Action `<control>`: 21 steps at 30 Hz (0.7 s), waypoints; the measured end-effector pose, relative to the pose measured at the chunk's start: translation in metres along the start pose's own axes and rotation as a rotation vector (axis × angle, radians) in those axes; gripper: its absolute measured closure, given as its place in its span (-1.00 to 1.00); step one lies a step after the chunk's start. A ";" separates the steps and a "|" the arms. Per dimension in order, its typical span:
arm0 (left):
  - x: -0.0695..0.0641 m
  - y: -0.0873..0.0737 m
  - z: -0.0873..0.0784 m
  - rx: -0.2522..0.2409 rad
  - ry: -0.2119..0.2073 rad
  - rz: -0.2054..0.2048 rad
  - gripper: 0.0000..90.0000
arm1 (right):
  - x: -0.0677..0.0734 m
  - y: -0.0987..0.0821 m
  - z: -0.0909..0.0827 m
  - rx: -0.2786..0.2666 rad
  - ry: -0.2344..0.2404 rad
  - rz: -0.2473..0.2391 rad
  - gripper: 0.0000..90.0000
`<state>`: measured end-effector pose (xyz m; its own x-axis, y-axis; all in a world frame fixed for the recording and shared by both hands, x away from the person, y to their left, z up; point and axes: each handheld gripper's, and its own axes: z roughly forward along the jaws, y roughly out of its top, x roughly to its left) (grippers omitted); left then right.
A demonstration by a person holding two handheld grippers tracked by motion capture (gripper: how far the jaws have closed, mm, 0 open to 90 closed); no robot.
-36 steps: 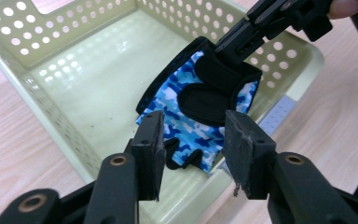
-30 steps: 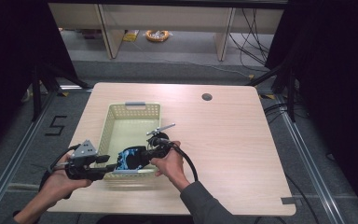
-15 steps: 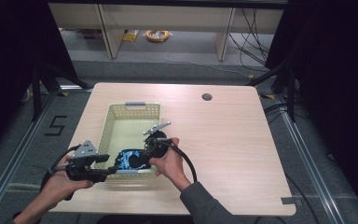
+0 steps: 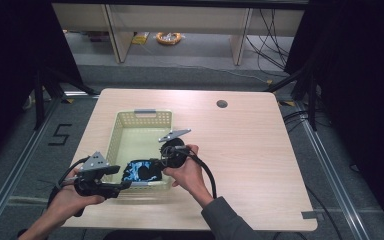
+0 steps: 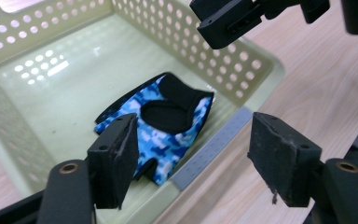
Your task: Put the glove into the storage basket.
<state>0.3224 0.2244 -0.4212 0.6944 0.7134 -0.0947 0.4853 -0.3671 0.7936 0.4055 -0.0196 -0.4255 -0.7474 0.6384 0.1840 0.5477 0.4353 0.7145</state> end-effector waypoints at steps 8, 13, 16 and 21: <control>-0.028 0.000 0.004 -0.028 -0.060 0.054 -0.32 | -0.011 -0.010 -0.026 -0.070 0.003 0.009 -0.09; -0.042 0.000 0.011 -0.039 -0.099 0.048 -0.33 | -0.019 -0.021 -0.044 -0.091 -0.010 0.016 -0.11; -0.048 -0.001 0.015 -0.040 -0.120 0.047 -0.34 | -0.024 -0.029 -0.053 -0.100 -0.020 0.015 -0.12; -0.055 -0.004 0.024 -0.028 -0.127 0.082 -0.35 | -0.030 -0.044 -0.067 -0.129 -0.038 0.022 -0.14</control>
<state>0.2953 0.1725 -0.4335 0.7938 0.5994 -0.1026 0.4100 -0.4029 0.8183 0.3785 -0.1004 -0.4172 -0.7199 0.6713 0.1764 0.5089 0.3376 0.7919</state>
